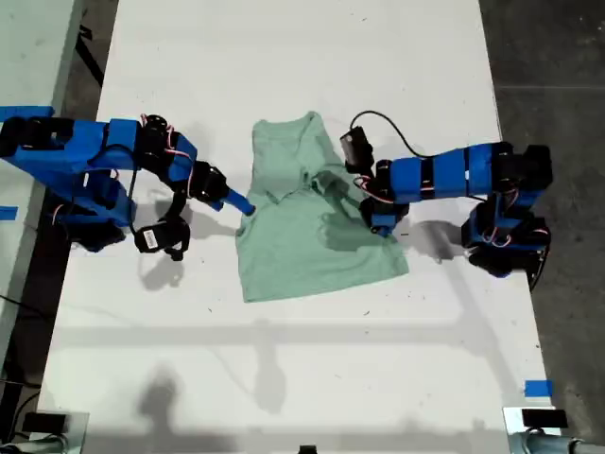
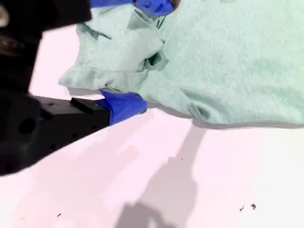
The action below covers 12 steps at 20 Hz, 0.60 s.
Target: Fold tshirt
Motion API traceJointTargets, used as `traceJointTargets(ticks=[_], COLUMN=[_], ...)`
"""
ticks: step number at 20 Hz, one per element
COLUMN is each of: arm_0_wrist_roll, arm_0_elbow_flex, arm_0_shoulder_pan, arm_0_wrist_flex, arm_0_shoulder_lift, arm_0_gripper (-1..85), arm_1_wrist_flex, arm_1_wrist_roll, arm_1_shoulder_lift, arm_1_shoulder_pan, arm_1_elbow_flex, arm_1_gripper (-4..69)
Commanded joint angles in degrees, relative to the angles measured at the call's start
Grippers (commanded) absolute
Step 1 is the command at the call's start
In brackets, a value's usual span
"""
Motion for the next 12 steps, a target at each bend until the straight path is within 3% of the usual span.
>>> traceJointTargets(ticks=[1, 10, 11, 12], arm_0_wrist_roll=[-0.09, -0.7, -0.79, -0.88], arm_0_elbow_flex=[-0.44, -0.35, -0.35, -0.26], arm_0_shoulder_pan=[0.53, 1.23, 1.23, 1.41], arm_0_wrist_flex=[-0.79, -0.35, -0.44, -0.44], arm_0_shoulder_lift=[3.52, 4.92, 4.92, 5.01], arm_0_gripper=[28.3, 28.2, 28.2, 28.2], arm_1_wrist_flex=[4.66, -7.47, -7.47, -6.15], arm_1_wrist_roll=[-0.44, 9.14, 9.84, 9.84], arm_1_shoulder_lift=[6.24, -16.61, -20.83, -24.17], arm_1_shoulder_pan=[-2.29, -7.47, -7.65, -7.65], arm_1_elbow_flex=[-8.79, -29.27, -32.34, -35.51], arm_1_gripper=[-0.9, -0.8, 1.5, 11.1])
